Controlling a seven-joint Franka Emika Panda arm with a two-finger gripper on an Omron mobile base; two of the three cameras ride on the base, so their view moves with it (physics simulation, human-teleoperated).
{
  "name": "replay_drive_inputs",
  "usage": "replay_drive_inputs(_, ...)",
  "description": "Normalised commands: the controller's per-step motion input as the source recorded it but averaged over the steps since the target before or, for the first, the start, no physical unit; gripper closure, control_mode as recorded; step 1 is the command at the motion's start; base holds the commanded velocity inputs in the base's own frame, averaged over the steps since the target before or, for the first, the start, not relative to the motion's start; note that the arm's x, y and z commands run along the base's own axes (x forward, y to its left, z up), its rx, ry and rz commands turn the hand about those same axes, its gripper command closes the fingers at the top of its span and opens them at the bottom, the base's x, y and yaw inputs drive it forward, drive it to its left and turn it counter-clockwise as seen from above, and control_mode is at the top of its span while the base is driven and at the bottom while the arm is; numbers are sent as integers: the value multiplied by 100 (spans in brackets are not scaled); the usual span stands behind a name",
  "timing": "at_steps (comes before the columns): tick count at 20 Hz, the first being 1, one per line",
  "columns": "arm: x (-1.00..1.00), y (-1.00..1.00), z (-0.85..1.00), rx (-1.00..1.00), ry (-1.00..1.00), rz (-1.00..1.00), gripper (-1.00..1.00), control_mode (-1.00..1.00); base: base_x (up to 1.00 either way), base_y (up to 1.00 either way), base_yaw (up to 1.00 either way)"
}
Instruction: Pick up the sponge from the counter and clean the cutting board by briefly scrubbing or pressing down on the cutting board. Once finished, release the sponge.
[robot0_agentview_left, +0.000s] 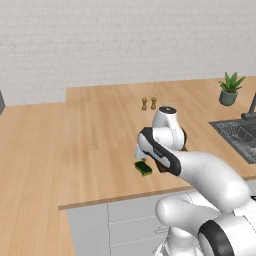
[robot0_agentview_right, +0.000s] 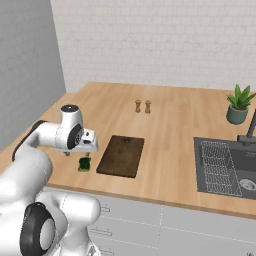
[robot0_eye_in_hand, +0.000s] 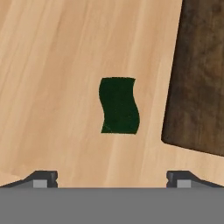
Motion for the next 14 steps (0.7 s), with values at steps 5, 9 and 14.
replay_drive_inputs(5, 44, 14, -36, 0, 1, 0, -100, -100, 0, 0, 0)
replay_drive_inputs(9, 26, 0, -25, 0, 3, 0, -100, -100, 0, 0, 0)
replay_drive_inputs(14, 19, 0, -20, 0, 1, 0, -100, -100, 0, 0, 0)
